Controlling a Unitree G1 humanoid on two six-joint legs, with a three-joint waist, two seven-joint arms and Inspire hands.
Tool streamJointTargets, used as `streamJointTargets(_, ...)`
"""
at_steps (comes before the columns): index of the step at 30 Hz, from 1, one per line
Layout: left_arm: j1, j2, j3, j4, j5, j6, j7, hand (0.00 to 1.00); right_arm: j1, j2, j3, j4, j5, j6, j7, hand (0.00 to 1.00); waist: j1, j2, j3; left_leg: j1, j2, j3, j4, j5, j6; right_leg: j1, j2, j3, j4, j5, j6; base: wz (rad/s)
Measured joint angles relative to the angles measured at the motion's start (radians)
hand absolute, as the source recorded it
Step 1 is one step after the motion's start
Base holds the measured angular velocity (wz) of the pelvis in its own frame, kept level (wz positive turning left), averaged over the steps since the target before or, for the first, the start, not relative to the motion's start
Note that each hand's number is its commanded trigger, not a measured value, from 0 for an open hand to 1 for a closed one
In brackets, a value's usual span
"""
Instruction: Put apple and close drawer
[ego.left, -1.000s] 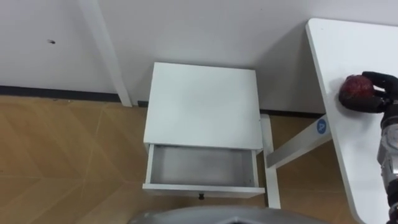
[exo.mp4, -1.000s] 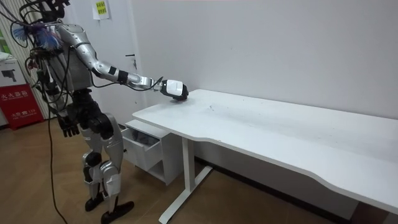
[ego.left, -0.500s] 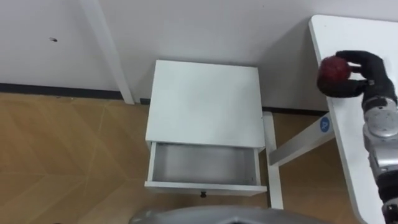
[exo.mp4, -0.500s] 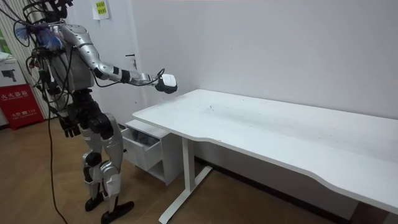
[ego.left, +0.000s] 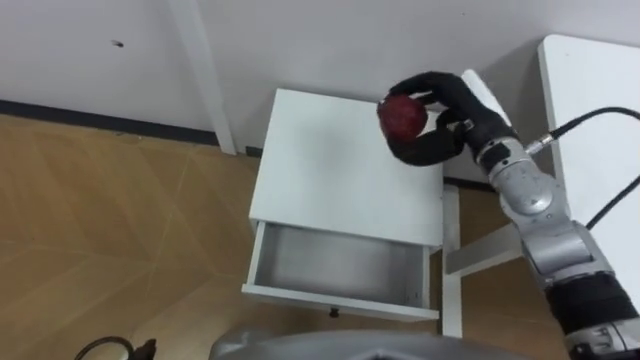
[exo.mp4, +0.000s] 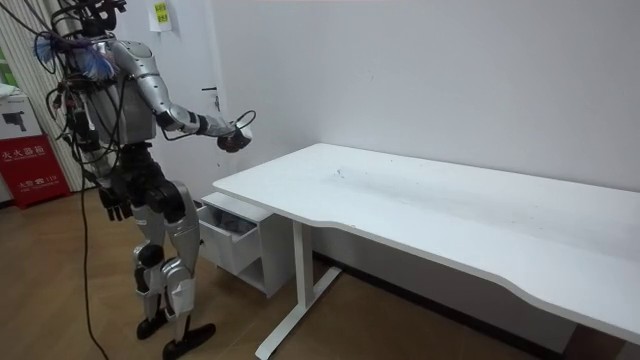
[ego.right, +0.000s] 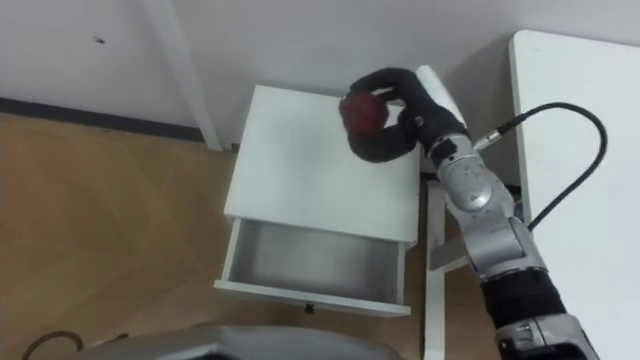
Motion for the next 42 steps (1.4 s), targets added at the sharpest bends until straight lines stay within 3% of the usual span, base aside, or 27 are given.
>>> streamJointTargets(8,-0.004,-0.001,0.001,0.012,0.001,-0.002,-0.008,0.00,0.097,0.057,0.025,0.035,-0.123,0.008,0.068,1.00,0.022,0.008,0.0032,-0.004,-0.001,0.000,0.000,0.000,0.000,-0.004,-0.002,0.000,0.000,0.000,0.000,0.00)
streamJointTargets(15,-0.012,-0.016,0.000,0.011,0.003,0.005,-0.008,0.00,0.142,0.057,0.029,0.049,-0.198,0.026,0.101,1.00,0.022,0.025,0.0005,-0.019,-0.002,0.000,0.003,0.000,0.000,-0.012,-0.002,-0.004,0.001,0.000,0.000,0.00)
streamJointTargets(22,-0.013,-0.031,0.000,0.011,0.005,0.006,0.003,0.00,0.171,0.060,0.029,0.118,-0.229,0.033,0.122,1.00,0.019,0.022,-0.0011,-0.024,-0.003,0.000,0.002,0.000,0.000,-0.017,-0.003,-0.004,0.000,0.000,0.000,0.00)
streamJointTargets(23,-0.012,-0.032,-0.001,0.011,0.005,0.006,0.003,0.00,0.171,0.060,0.029,0.126,-0.229,0.033,0.122,0.95,0.019,0.022,-0.0009,-0.025,-0.003,0.000,0.002,0.000,0.000,-0.017,-0.003,-0.005,0.000,0.000,0.000,0.00)
streamJointTargets(24,-0.012,-0.035,-0.003,0.011,0.005,0.006,0.003,0.00,0.171,0.060,0.029,0.136,-0.230,0.033,0.125,0.06,0.019,0.022,-0.0005,-0.026,-0.004,0.000,0.002,0.000,0.000,-0.018,-0.003,-0.005,0.000,0.000,0.000,0.00)
streamJointTargets(25,-0.012,-0.037,-0.003,0.011,0.005,0.005,0.003,0.00,0.171,0.060,0.029,0.141,-0.230,0.033,0.130,0.00,0.019,0.021,-0.0003,-0.026,-0.003,0.000,0.002,0.000,0.000,-0.018,-0.003,-0.005,0.000,0.000,0.000,0.00)
streamJointTargets(35,-0.012,-0.040,-0.005,0.011,0.005,0.005,-0.001,0.00,0.170,0.060,0.029,0.150,-0.230,0.033,0.141,0.00,0.020,0.022,0.0051,-0.034,-0.004,-0.003,0.005,0.000,0.000,-0.021,-0.004,-0.009,0.000,0.000,0.000,0.00)
streamJointTargets(42,-0.012,-0.040,-0.005,0.011,0.005,0.004,0.001,0.00,0.170,0.072,0.029,0.150,-0.230,0.033,0.141,0.00,0.021,0.016,0.0034,-0.034,-0.004,-0.004,0.005,0.000,0.000,-0.022,-0.004,-0.012,0.000,0.000,0.000,0.00)
